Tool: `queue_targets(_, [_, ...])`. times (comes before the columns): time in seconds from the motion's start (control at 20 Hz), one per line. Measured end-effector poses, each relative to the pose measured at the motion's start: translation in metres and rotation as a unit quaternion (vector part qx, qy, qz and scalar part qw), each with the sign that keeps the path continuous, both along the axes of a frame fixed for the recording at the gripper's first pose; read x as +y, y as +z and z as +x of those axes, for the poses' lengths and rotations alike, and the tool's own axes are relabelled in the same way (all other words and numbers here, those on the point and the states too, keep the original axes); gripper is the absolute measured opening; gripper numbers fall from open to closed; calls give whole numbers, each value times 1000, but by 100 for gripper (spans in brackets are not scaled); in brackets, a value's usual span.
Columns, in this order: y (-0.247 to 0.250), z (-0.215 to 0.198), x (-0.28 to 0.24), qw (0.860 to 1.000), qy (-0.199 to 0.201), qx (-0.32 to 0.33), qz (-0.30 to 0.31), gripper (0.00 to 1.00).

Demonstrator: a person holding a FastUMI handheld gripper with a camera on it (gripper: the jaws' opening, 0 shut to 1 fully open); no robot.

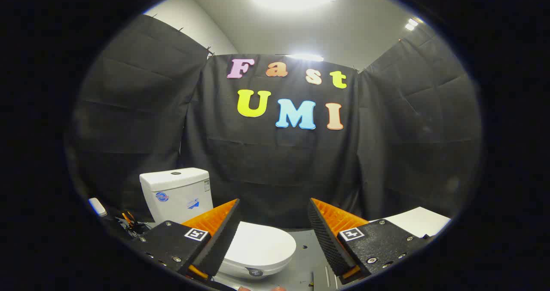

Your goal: Open the toilet lid.

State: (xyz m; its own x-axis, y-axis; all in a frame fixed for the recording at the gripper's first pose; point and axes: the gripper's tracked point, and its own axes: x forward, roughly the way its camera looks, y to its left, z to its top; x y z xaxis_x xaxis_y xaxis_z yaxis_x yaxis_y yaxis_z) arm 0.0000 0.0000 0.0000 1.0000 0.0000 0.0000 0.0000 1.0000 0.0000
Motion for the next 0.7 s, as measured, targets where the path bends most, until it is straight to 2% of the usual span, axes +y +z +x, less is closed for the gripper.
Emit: queue_targets(0.7, [4, -2, -6, 1000, 0, -9, 12, 95])
